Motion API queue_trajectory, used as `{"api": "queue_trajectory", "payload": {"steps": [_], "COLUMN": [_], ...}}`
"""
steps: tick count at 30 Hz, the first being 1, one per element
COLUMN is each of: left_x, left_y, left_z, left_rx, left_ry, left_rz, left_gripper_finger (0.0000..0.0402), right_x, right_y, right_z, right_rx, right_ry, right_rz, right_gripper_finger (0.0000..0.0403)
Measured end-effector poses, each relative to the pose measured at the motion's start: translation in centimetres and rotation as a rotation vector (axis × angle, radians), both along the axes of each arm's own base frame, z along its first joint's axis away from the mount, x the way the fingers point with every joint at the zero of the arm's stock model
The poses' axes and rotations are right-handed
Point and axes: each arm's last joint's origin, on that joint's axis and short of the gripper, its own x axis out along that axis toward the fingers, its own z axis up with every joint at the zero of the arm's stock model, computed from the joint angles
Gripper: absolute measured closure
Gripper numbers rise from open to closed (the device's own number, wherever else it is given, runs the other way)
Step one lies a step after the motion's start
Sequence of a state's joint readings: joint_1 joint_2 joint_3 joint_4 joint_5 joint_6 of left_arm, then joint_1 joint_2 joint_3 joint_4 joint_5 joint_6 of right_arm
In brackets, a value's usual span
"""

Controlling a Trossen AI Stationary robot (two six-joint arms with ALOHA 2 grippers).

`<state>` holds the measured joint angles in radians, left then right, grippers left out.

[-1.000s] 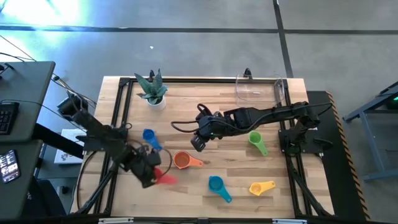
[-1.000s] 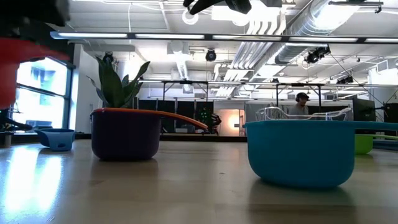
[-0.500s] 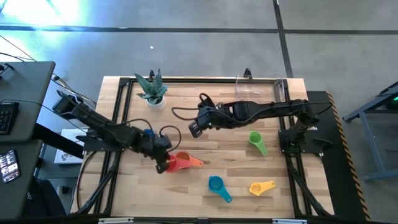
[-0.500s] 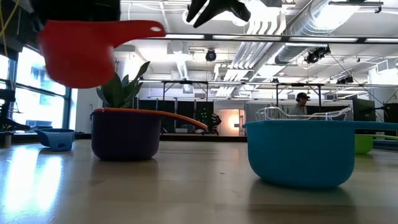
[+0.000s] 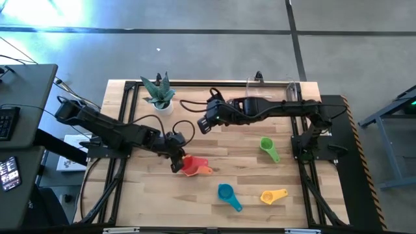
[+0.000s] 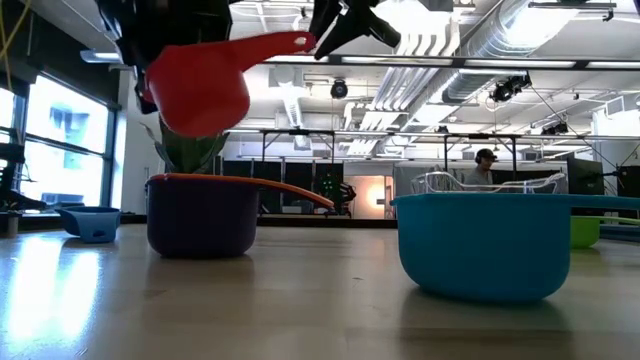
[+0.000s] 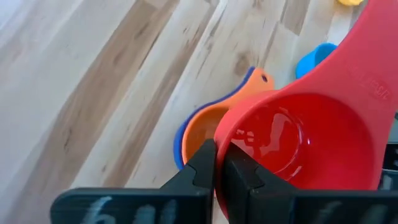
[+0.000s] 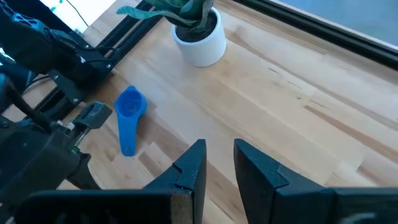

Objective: Nest measuring cups in basket
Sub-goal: Stack the red measuring cup on top of the orange measuring cup

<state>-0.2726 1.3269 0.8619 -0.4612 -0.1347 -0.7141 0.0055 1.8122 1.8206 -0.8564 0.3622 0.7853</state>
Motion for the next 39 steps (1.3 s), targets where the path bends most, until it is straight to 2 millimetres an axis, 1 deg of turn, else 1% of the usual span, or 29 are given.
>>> {"api": "queue_trajectory", "payload": {"steps": [9,22,28,39], "left_x": [1.0,2.0,2.0,2.3], "left_y": [-0.1,-0.4,-0.3,0.3], "left_z": [-1.8,-3.7,-4.0,-3.9], "left_rx": [0.050,0.069,0.082,0.070], "left_ry": [0.060,0.109,0.121,0.110], "left_rz": [-0.040,-0.054,-0.067,-0.065], "left_gripper_finger": [0.0397,0.0397,0.0390,0.0370], "right_x": [0.0,0.0,-0.1,-0.1], "right_y": [-0.9,-0.9,-0.9,-0.9], "right_z": [0.0,-0.1,-0.1,-0.1], "right_rx": [0.015,0.019,0.019,0.020], "right_ry": [0.003,0.007,0.012,0.019], "right_rz": [-0.003,0.002,0.002,0.002], "right_gripper_finger": [0.0329,0.0329,0.0329,0.0329]}}
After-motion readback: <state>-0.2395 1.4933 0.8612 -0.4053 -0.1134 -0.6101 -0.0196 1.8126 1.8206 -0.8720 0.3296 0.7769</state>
